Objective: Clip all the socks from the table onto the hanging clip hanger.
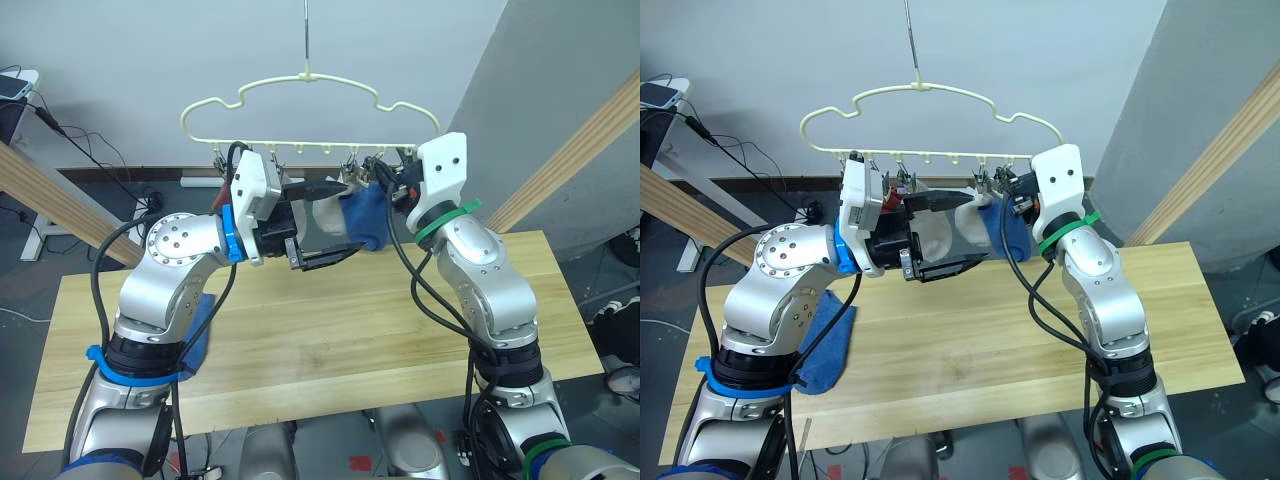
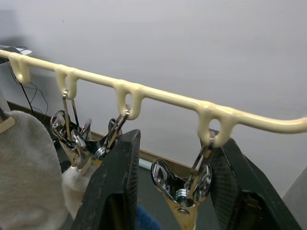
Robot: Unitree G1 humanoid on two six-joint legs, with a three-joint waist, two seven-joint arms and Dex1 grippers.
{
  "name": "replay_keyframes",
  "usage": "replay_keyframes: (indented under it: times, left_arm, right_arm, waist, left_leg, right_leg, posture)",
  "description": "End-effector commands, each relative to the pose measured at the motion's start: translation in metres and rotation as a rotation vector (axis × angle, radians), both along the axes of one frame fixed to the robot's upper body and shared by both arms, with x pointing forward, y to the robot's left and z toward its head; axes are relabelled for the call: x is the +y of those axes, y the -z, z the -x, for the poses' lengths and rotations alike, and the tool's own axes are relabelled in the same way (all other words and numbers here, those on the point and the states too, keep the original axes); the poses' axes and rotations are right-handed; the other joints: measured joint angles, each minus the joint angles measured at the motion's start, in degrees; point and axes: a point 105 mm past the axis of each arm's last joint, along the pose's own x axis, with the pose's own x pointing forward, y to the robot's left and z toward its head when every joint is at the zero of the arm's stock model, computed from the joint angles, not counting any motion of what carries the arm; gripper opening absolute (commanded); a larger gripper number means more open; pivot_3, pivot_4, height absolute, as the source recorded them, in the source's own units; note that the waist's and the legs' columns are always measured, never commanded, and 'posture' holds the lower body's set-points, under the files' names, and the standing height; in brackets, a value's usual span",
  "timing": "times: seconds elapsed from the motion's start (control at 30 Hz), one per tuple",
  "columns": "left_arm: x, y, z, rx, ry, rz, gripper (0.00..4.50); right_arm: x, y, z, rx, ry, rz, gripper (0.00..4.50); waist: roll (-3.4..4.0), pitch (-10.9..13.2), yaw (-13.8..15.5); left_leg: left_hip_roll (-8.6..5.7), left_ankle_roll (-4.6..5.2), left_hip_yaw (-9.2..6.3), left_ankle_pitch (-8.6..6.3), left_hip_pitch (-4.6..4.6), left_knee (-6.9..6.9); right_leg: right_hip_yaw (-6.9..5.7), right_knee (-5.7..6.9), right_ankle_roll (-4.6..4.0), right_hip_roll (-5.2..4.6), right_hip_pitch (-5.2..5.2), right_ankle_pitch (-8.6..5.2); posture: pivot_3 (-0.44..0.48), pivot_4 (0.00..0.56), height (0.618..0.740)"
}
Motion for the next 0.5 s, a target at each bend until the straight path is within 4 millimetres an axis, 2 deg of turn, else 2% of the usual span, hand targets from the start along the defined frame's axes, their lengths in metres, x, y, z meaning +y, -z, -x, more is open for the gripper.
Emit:
replay_keyframes:
  times: [0.03, 0.5]
  left_arm:
    - [-0.003, -0.005, 0.005, -0.033, 0.012, 0.007, 4.36]
    - [-0.003, -0.003, 0.005, -0.027, 0.013, 0.004, 4.36]
  right_arm:
    - [0.001, -0.014, 0.005, -0.061, -0.005, -0.015, 1.99]
    - [-0.009, -0.007, 0.003, -0.046, 0.076, 0.005, 1.99]
  waist:
    - [0.0, 0.0, 0.0]
    - [0.0, 0.0, 0.0]
  left_leg:
    - [0.0, 0.0, 0.0, 0.0, 0.0, 0.0]
    - [0.0, 0.0, -0.01, 0.0, 0.0, 0.02]
  right_leg:
    - [-0.01, 0.01, 0.0, 0.0, 0.0, 0.0]
    - [0.0, 0.07, 0.0, 0.0, 0.0, 0.0]
  posture:
    - [-0.277, 0.318, 0.732]
    - [-0.282, 0.32, 0.732]
